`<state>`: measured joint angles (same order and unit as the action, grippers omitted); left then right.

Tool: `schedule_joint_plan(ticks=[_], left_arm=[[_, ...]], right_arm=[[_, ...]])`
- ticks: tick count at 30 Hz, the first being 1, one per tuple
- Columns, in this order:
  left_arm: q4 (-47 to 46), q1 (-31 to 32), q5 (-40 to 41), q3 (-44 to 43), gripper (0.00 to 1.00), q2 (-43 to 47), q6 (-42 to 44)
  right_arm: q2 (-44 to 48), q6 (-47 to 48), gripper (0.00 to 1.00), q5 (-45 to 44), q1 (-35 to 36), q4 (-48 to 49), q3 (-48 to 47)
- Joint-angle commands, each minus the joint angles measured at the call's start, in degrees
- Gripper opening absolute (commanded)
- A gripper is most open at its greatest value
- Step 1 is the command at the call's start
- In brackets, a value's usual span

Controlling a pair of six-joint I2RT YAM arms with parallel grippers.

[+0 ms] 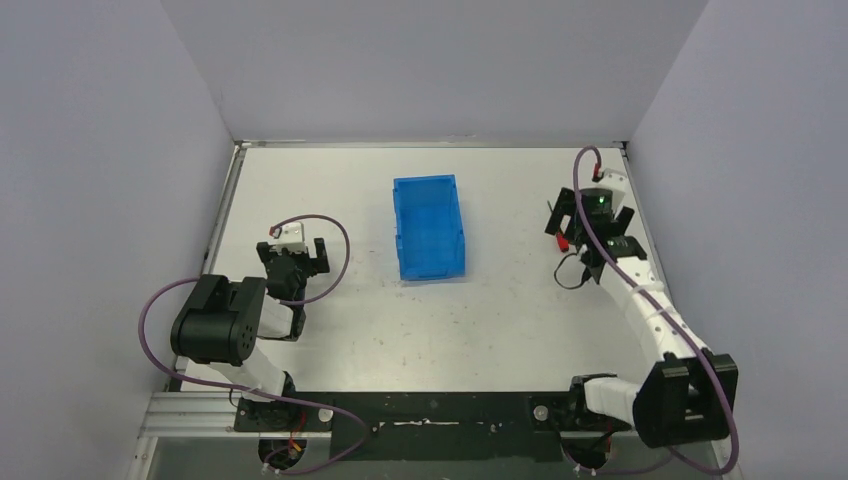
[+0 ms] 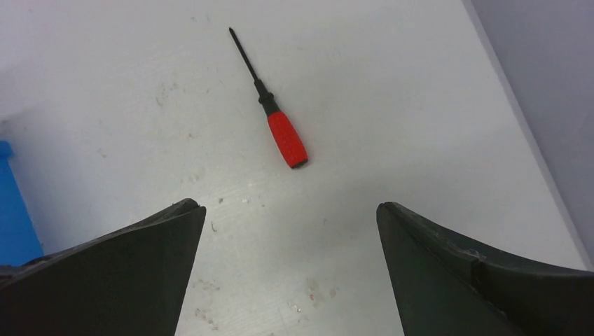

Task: Put the screwdriver in the bin
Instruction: Pick up the screwdriver from the center of the board.

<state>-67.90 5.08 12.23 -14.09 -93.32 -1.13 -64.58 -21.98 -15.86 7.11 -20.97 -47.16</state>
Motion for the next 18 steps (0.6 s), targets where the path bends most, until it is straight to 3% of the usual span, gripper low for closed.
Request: schedule_joint_plan(ticks=[1, 7, 11, 18], left_arm=[[-1.5, -0.4, -0.4, -0.5, 0.97, 1.1, -0.5], [-1.5, -0.3, -0.4, -0.4, 0.97, 1.1, -0.5], [-1.5, -0.4, -0.4, -0.4, 0.97, 1.1, -0.5], [-1.4, -0.3, -0.4, -0.4, 0.97, 1.1, -0.5]], right_arm=[[-10.2, 6.4, 1.0, 4.5, -4.5, -4.0, -13.5], [-28.0, 10.6, 1.0, 14.9, -8.5, -15.0, -34.4], [-37.3, 12.2, 1.0, 15.4, -9.6, -21.7, -46.7], [-41.2, 14.8, 1.0, 17.6, -10.4, -23.5, -52.3]])
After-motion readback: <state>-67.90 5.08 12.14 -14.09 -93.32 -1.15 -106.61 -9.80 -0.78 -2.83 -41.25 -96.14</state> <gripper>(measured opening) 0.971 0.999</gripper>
